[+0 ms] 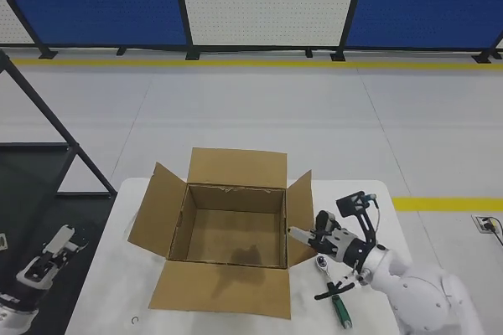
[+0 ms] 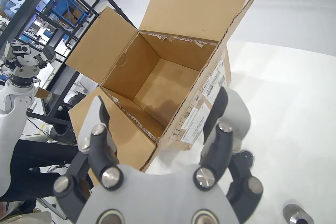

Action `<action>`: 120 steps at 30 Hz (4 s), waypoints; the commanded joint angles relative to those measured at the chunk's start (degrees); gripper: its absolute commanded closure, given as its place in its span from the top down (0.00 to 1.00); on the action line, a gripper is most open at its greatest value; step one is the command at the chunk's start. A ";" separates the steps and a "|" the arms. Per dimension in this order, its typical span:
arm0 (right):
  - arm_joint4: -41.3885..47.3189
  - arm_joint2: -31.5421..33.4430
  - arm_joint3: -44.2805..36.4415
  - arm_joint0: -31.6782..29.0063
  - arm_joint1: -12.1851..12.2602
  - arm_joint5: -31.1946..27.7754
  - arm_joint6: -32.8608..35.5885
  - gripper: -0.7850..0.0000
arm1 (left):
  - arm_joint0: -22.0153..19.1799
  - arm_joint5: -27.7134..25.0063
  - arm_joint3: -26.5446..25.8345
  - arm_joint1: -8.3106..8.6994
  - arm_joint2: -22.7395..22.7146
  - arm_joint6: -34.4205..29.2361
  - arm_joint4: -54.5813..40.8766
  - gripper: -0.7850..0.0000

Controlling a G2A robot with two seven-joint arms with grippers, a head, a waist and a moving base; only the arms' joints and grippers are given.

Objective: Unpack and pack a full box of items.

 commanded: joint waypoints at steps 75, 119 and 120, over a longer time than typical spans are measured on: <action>-0.08 10.37 -15.96 -13.59 2.76 12.20 -5.19 1.00 | 2.98 -1.73 -0.85 1.18 0.87 3.55 -0.63 1.00; -20.42 13.86 -15.71 -21.65 6.72 -5.14 20.89 1.00 | 2.98 -1.73 -0.85 1.18 0.87 3.55 -0.63 1.00; -20.42 13.86 -15.71 -21.65 6.72 -5.14 20.89 1.00 | 2.98 -1.73 -0.85 1.18 0.87 3.55 -0.63 1.00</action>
